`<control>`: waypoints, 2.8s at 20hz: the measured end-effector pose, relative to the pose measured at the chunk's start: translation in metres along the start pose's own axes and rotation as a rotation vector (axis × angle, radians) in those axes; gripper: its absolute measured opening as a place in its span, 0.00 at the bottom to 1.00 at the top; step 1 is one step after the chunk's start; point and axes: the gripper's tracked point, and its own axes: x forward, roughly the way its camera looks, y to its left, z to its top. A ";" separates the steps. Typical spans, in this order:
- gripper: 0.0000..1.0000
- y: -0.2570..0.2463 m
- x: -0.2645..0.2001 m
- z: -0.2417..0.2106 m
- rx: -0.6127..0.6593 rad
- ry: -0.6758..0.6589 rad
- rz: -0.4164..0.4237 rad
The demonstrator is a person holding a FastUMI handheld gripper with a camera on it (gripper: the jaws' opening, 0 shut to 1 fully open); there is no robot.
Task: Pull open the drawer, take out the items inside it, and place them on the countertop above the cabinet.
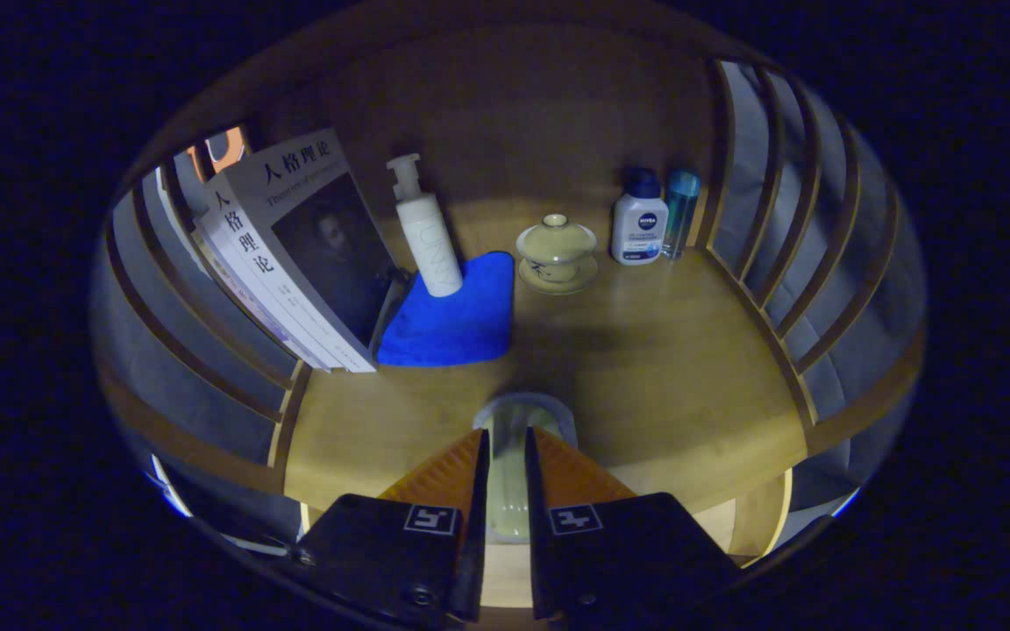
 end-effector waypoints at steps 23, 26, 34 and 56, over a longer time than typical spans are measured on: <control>0.79 0.044 -0.170 -0.094 -0.200 -0.364 0.201; 0.92 0.041 -0.192 -0.105 -0.210 -0.465 0.214; 0.99 0.036 -0.211 -0.159 -0.316 -0.706 0.209; 1.00 -0.026 -0.113 -0.301 -0.286 -0.843 0.119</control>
